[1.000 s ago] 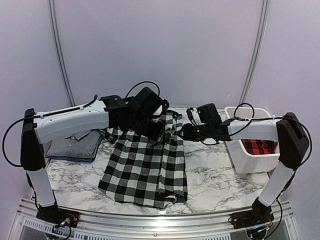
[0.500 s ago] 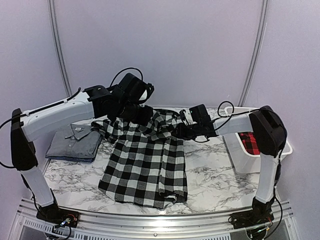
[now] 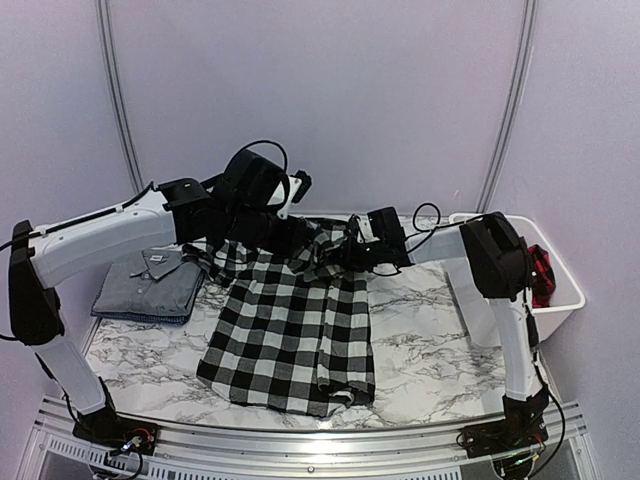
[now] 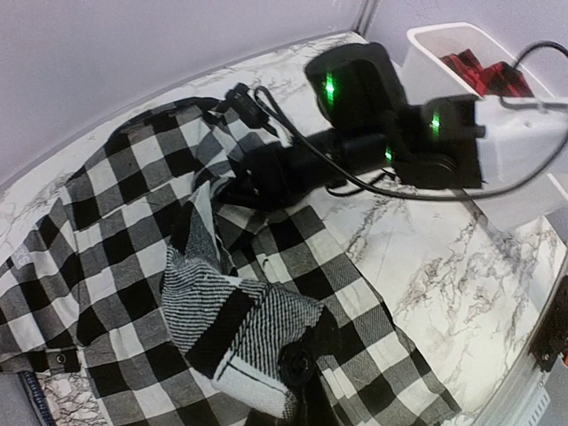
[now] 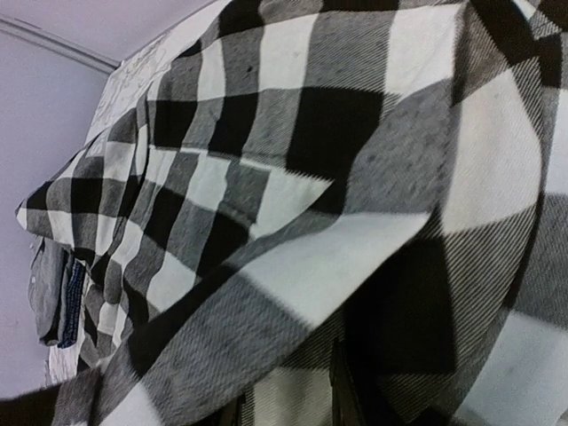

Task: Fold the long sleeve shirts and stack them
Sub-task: Fold the sleeve of the 1/3-folded shirt.

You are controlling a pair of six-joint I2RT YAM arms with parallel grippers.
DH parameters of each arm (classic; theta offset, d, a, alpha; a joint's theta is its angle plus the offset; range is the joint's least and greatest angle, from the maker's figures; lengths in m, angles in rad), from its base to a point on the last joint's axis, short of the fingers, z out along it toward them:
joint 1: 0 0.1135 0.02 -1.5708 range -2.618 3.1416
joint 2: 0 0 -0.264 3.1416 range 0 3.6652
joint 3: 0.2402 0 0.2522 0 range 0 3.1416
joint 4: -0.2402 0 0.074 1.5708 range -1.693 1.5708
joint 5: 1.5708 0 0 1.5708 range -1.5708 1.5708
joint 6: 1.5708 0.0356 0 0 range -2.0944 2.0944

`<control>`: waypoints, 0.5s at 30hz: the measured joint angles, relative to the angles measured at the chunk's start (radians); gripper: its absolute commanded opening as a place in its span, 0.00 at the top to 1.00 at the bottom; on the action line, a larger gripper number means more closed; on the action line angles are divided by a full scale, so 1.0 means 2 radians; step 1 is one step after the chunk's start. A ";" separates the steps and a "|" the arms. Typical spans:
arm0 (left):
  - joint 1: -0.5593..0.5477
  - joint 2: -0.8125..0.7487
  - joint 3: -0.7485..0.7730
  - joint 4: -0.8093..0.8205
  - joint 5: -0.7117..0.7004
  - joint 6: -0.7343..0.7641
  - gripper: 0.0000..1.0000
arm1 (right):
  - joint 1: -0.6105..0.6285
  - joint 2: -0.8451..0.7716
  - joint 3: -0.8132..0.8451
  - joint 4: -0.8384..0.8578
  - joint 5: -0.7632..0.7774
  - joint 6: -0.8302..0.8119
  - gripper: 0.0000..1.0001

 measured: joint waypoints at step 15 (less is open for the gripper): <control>-0.011 -0.001 -0.058 0.041 0.169 0.008 0.96 | -0.042 0.116 0.185 -0.014 -0.055 0.023 0.66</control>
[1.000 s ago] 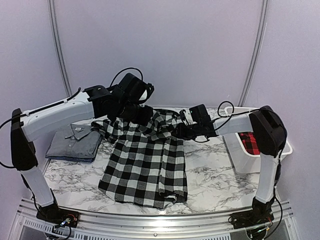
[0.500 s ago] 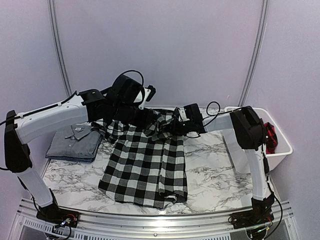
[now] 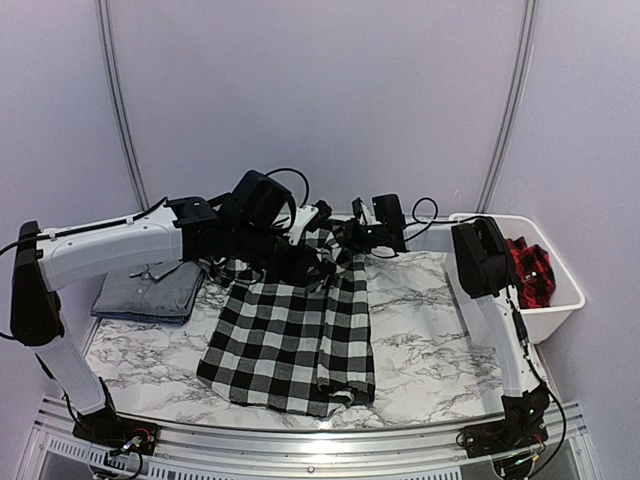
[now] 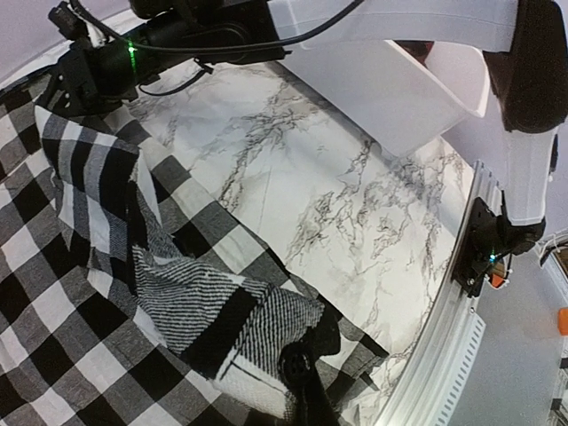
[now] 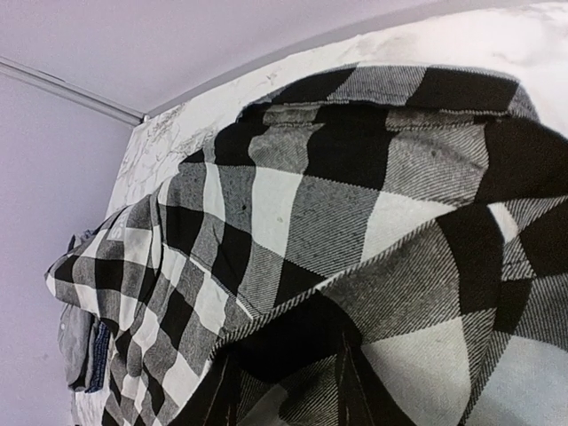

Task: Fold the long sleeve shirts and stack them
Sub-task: Fold the sleeve of the 1/3-folded shirt.

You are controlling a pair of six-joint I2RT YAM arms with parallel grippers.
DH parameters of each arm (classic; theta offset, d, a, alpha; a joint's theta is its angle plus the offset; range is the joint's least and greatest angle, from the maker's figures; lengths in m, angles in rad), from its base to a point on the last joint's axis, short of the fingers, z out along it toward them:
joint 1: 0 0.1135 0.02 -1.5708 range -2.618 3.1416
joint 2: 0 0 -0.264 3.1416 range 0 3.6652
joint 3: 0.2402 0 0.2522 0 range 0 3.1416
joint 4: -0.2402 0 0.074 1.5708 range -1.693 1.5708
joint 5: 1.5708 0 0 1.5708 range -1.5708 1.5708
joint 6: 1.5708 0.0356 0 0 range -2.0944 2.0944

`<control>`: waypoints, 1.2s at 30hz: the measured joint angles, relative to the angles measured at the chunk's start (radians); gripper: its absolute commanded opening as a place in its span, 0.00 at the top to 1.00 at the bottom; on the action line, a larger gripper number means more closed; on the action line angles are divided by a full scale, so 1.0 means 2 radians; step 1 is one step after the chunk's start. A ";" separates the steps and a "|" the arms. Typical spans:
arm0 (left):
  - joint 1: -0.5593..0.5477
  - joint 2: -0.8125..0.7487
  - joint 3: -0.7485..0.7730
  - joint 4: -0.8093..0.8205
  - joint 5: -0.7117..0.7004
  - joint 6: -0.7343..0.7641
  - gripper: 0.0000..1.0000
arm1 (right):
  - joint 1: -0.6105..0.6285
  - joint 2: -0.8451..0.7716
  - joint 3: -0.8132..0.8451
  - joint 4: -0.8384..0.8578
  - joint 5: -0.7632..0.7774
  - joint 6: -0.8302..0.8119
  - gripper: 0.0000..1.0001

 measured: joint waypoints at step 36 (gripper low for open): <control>-0.041 0.142 0.005 0.014 0.147 0.002 0.93 | -0.024 -0.084 -0.030 -0.129 0.131 -0.074 0.69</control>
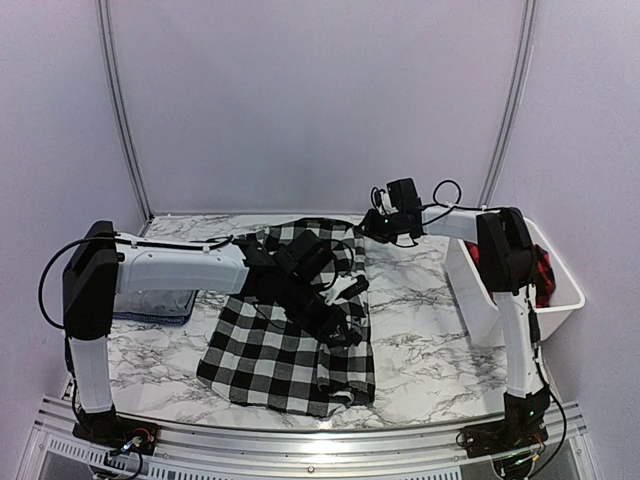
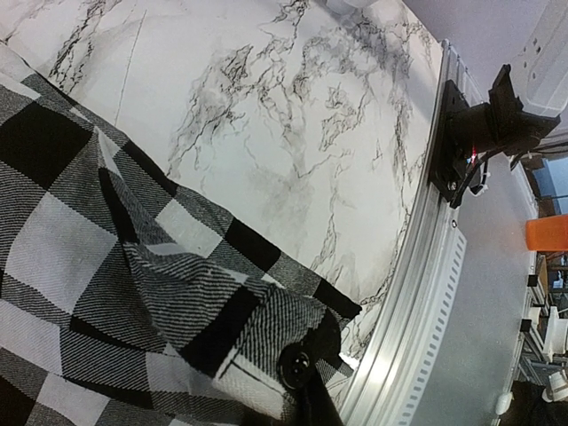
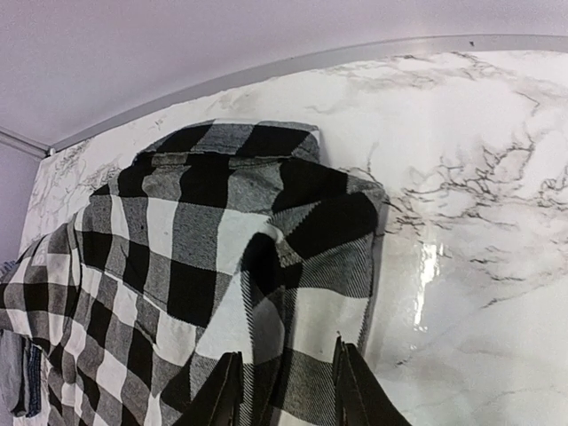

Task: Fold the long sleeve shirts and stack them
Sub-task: Fold the sleeve of the 1/3-folded shirt, then smooth out the 1/3-folded shirt at the center of the board.

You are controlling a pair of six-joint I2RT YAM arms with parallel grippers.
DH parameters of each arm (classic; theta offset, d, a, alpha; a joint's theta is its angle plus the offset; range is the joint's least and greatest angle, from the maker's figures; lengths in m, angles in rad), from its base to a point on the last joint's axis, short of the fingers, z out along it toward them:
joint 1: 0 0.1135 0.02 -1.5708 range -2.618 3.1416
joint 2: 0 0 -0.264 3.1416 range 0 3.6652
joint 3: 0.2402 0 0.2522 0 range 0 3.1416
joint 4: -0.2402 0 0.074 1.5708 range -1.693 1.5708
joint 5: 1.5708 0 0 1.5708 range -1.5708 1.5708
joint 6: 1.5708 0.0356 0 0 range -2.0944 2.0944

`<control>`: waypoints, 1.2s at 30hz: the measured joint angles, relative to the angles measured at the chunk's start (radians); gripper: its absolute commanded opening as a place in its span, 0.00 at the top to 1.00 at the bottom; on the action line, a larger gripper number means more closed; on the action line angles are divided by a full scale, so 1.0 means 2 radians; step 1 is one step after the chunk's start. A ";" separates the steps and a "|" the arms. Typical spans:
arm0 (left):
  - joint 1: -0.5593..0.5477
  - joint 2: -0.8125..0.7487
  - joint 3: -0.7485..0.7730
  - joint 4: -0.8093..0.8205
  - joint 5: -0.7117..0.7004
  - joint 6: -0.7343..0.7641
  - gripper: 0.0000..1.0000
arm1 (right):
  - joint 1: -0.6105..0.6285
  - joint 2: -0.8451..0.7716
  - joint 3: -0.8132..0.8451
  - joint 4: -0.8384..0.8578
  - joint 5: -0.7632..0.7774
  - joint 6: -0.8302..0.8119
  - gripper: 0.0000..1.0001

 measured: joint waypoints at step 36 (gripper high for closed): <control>0.147 0.006 0.017 0.073 -0.132 -0.115 0.88 | 0.049 -0.048 -0.075 0.048 -0.073 -0.049 0.88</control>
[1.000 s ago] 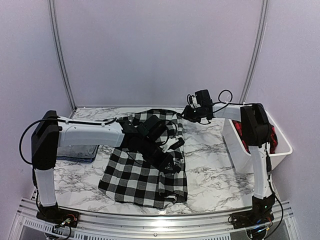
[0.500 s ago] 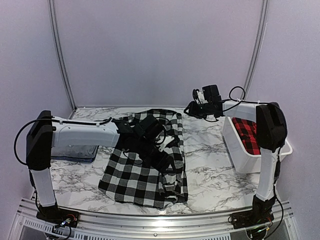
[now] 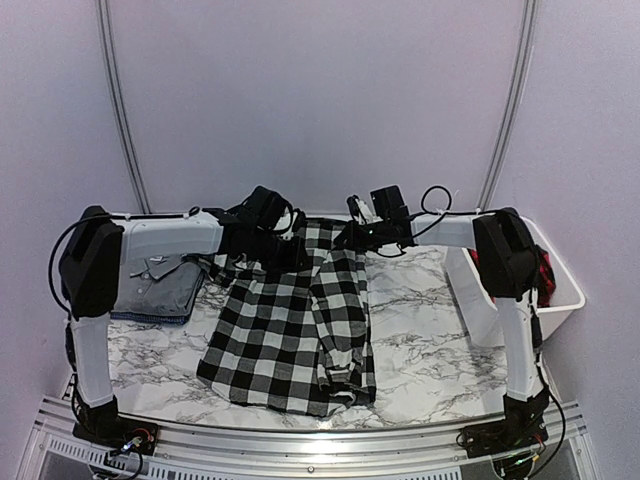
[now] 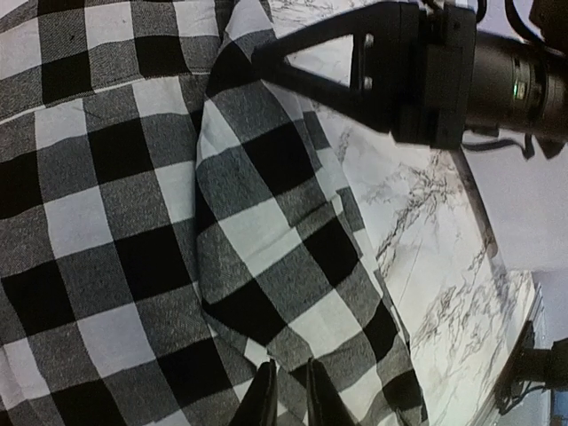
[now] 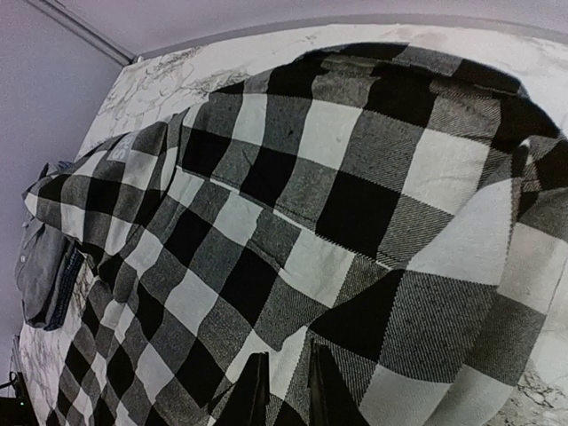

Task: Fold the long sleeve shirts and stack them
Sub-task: Smooth out the 1/3-folded shirt at the center of the board.

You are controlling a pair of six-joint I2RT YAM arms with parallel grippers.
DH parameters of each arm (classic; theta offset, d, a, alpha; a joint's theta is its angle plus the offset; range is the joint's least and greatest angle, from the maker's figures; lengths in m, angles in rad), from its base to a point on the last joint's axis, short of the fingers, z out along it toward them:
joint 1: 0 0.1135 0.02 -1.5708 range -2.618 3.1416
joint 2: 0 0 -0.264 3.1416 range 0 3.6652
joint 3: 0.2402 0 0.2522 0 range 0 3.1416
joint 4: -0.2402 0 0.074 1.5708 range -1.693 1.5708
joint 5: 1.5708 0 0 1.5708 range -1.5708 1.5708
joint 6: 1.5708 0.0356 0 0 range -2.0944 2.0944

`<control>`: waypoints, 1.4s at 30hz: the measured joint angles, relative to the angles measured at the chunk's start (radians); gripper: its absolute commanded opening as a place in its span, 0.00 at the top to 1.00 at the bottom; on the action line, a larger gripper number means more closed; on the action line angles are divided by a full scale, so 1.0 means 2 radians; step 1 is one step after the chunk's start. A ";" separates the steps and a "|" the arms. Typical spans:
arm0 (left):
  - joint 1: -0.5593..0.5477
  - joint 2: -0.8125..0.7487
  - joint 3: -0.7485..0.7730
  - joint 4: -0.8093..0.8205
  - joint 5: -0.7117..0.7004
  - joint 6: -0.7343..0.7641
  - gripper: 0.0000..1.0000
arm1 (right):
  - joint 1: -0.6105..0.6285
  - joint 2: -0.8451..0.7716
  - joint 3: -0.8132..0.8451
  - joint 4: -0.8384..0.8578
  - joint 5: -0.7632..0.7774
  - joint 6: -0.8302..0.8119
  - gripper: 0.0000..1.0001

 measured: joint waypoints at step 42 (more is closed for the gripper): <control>0.057 0.091 0.037 0.037 0.004 -0.027 0.89 | 0.025 -0.169 -0.146 -0.009 -0.025 -0.020 0.69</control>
